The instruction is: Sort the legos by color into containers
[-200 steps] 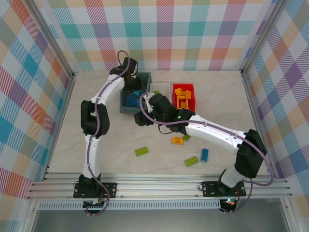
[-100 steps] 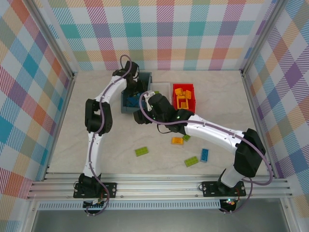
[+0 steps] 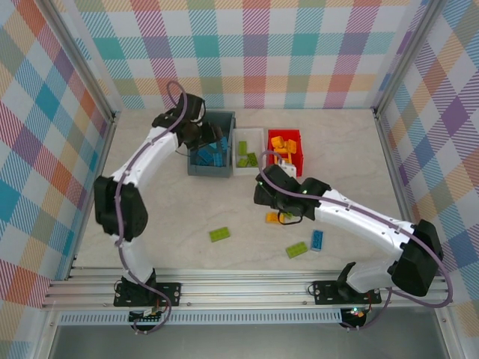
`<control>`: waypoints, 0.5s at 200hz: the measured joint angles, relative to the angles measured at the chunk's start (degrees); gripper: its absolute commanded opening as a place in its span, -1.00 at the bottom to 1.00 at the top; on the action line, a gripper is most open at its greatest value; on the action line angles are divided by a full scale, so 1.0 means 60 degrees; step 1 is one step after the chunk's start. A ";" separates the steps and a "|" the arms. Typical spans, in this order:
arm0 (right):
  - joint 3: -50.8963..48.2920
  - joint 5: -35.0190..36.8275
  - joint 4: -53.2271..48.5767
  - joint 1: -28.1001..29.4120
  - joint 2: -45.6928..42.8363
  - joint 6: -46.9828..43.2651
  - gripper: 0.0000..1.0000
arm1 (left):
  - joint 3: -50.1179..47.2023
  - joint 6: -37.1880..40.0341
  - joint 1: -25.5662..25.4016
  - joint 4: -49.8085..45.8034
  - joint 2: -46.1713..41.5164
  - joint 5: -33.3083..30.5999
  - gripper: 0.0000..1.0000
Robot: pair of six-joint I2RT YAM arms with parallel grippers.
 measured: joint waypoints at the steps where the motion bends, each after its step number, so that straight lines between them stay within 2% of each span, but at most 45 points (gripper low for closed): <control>1: -0.0018 -0.0007 -0.0029 -0.0004 0.0000 0.0036 0.61 | -0.0055 -0.0011 -0.0018 0.0015 -0.0058 -0.0011 0.21; 16: -0.0342 -0.0302 -0.0506 -0.0015 -0.0004 0.1096 0.72 | -0.1198 -0.0197 -0.0648 0.0401 -0.1213 -0.0288 0.21; 42: -0.0579 -0.0918 -0.0962 -0.0164 0.0098 0.3195 0.70 | -0.3264 -0.0441 -0.2426 0.1060 -0.3100 -0.1086 0.22; 67: -0.0608 -0.1876 -0.0831 -0.0823 0.0605 0.5191 0.69 | -0.5071 -0.0732 -0.4273 0.1552 -0.4743 -0.1996 0.22; 100: -0.0834 -0.3002 -0.0171 -0.1599 0.1512 0.7202 0.70 | -0.6969 -0.1016 -0.5854 0.2135 -0.6787 -0.2794 0.27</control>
